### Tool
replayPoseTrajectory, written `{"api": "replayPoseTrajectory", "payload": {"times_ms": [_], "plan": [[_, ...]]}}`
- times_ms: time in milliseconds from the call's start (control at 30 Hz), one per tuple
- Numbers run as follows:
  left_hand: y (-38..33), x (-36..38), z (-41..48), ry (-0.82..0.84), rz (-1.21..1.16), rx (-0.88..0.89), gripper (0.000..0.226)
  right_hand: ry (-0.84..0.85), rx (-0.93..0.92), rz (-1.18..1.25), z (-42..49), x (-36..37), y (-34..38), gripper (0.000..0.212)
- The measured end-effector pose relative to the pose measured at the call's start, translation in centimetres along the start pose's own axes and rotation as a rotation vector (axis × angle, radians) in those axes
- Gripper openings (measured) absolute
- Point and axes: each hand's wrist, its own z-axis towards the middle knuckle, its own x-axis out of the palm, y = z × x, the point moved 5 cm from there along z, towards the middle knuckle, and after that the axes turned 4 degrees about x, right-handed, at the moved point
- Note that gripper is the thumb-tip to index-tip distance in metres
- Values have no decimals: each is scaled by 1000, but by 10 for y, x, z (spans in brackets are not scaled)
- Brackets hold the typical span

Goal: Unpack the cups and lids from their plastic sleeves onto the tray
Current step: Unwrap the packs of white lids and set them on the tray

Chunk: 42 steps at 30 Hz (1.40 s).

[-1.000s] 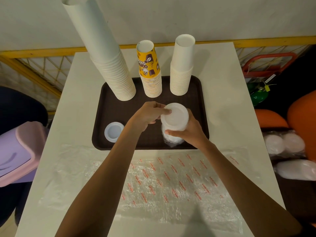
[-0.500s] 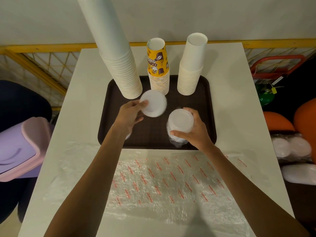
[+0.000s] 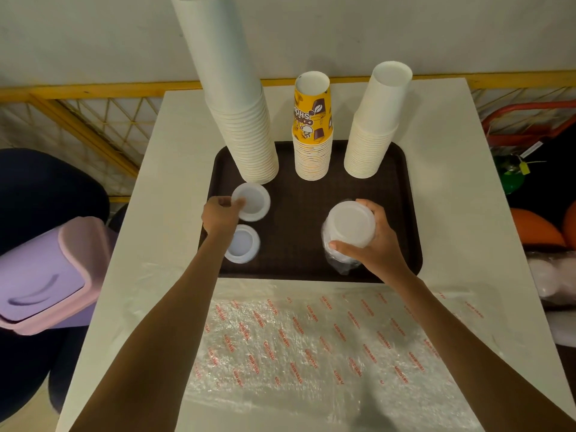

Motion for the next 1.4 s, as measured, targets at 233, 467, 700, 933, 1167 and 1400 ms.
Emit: {"api": "replayPoseTrajectory", "payload": {"times_ms": [233, 467, 700, 933, 1167, 1400], "plan": [[5, 8, 12, 17, 83, 47, 35, -31, -2, -17, 2, 2, -2, 91], [12, -1, 18, -23, 187, 72, 32, -38, -3, -4, 3, 4, -4, 87], [9, -4, 5, -97, 178, 182, 36, -40, -9, 5, 2, 4, -4, 85], [22, 7, -52, -133, 409, 415, 58, -45, -19, -39, 1, 3, -4, 87], [43, 8, -57, -63, 504, 244, 89, -32, -32, -36, 1, 3, -3, 87], [40, 3, -60, -85, 462, 257, 91, -23, -17, -5, 1, 3, -1, 89]]}}
